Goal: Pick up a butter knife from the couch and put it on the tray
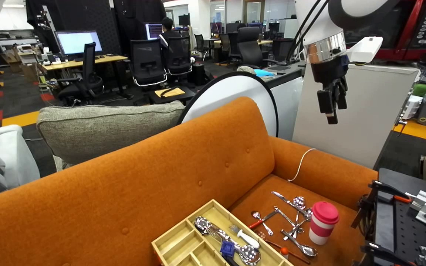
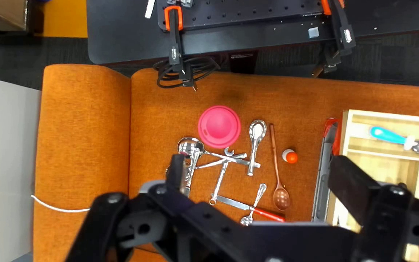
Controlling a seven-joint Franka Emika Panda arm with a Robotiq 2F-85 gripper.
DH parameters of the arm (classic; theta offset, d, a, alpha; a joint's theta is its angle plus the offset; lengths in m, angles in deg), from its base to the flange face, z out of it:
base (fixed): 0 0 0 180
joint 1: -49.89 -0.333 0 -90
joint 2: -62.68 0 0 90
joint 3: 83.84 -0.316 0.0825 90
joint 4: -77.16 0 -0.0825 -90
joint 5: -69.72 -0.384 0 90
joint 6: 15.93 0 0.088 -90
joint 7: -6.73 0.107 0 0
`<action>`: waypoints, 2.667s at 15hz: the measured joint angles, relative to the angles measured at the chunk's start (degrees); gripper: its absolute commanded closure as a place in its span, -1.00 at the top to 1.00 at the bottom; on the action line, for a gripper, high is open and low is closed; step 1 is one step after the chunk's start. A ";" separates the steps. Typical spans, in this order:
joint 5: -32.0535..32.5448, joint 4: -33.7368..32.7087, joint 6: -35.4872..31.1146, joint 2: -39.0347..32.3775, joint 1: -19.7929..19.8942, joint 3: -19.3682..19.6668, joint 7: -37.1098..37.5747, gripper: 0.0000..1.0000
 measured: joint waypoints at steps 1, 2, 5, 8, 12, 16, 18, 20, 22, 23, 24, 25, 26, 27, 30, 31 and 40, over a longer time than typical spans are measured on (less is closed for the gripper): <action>0.00 0.00 0.00 -0.02 0.00 0.00 0.00 1.00; -0.01 0.01 -0.10 -0.13 0.00 0.00 0.00 1.00; -2.70 0.78 -4.94 -2.46 0.00 0.05 0.77 1.00; -6.01 1.67 -13.02 -9.17 -0.13 0.00 0.95 1.00; -6.62 0.07 -21.27 -21.01 -0.25 0.00 2.93 1.00; -6.99 -4.02 -22.99 -28.92 -0.24 0.25 4.77 1.00; -6.99 -3.80 -22.88 -28.13 -0.32 0.24 4.77 1.00; -6.99 -3.65 -22.85 -27.57 -0.33 0.24 4.77 1.00; -6.99 -3.54 -22.85 -27.54 -0.33 0.24 4.77 1.00; -6.99 -3.54 -22.86 -27.58 -0.33 0.24 4.77 1.00; -7.03 -3.59 -22.90 -27.76 -0.36 0.19 4.77 1.00; -7.25 -3.68 -22.95 -28.08 -0.41 0.07 4.77 1.00; -8.15 -3.93 -23.28 -28.68 -0.45 -0.13 4.70 1.00; -9.21 -4.49 -24.05 -29.78 -0.48 -0.30 4.68 1.00; -13.26 -7.84 -27.10 -35.75 -0.34 -0.27 4.72 1.00; -14.89 -9.34 -28.15 -38.20 -0.19 -0.25 4.68 1.00; -23.80 -25.94 -29.12 -57.45 1.64 -0.11 5.34 1.00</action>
